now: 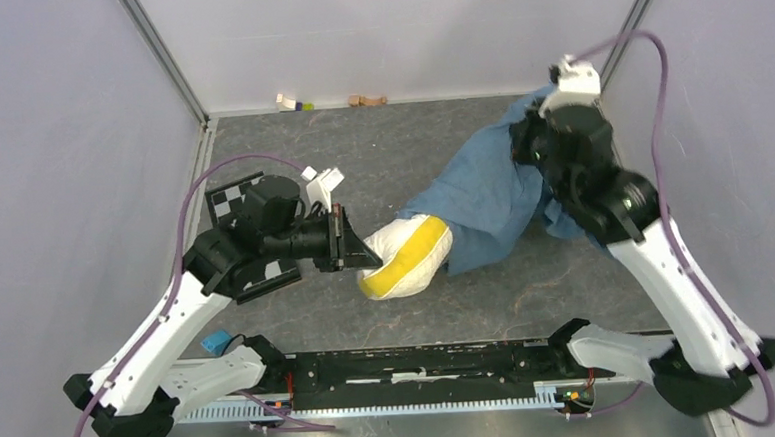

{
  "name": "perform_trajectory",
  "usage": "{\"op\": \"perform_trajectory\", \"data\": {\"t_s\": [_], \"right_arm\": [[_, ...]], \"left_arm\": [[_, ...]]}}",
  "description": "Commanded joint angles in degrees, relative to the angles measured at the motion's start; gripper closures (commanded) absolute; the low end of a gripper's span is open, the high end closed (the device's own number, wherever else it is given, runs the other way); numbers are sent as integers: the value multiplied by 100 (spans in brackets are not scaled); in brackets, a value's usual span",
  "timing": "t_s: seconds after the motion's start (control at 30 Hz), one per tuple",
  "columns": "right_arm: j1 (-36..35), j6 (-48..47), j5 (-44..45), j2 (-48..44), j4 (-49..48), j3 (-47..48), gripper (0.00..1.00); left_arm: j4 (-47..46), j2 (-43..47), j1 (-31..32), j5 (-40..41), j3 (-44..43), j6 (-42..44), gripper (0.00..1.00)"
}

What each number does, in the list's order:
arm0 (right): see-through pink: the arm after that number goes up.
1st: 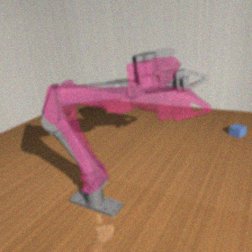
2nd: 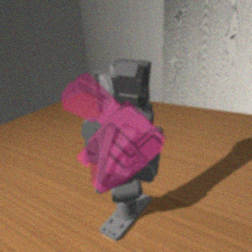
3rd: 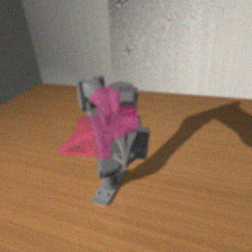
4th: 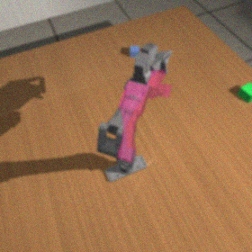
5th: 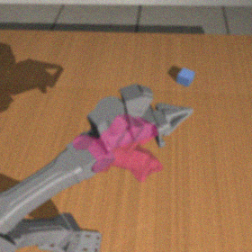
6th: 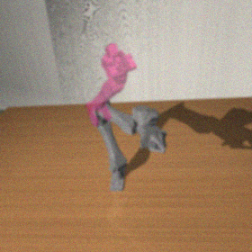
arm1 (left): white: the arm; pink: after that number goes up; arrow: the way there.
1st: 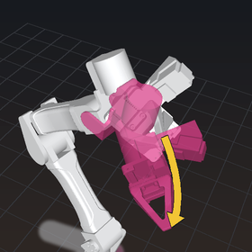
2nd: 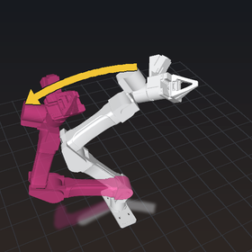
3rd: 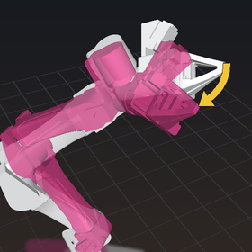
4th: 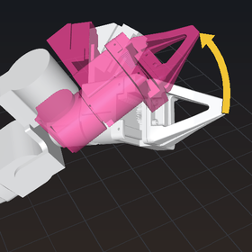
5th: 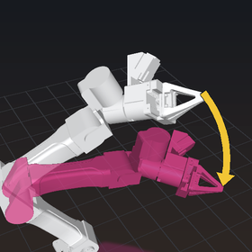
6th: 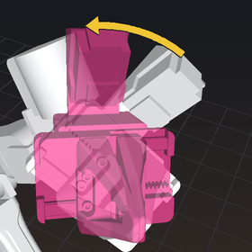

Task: Put the pillow into the pillowcase

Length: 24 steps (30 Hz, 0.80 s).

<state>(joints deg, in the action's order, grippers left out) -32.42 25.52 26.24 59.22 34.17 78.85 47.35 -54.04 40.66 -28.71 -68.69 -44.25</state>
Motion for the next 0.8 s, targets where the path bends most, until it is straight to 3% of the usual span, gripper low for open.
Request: {"op": "perform_trajectory", "data": {"t_s": [0.0, 0.1, 0.13, 0.27, 0.33, 0.47, 0.6, 0.77], "right_arm": [[148, -1242, 410, 1921, 1358, 1867, 96], [819, -1400, -563, 3331, 1120, 2496, 99], [920, -1401, -599, 3849, 1086, 2788, 98], [1137, -1239, -825, 5478, 1344, 4093, 85], [1142, -1151, -930, 5678, 1170, 4121, 66], [1142, -1077, -1170, 5075, 187, 3212, 37], [970, -1307, -1205, 4732, 37, 3243, 27], [176, -2164, -755, 4170, 98, 2806, 22]], "left_arm": [[-854, -468, -51, 18, -23, -372, 73], [-1310, -856, -399, -93, 105, -506, 49], [-1371, -993, -609, -104, 69, -446, 36], [-1027, -1367, -1349, 502, -403, 177, 3], [-682, -1433, -1526, 1086, -659, 535, 0], [-334, -1237, -1690, 2073, -672, 923, 0], [-336, -940, -1841, 2495, -265, 986, 0], [-730, -601, -1865, 1683, 876, 631, 1]]}}
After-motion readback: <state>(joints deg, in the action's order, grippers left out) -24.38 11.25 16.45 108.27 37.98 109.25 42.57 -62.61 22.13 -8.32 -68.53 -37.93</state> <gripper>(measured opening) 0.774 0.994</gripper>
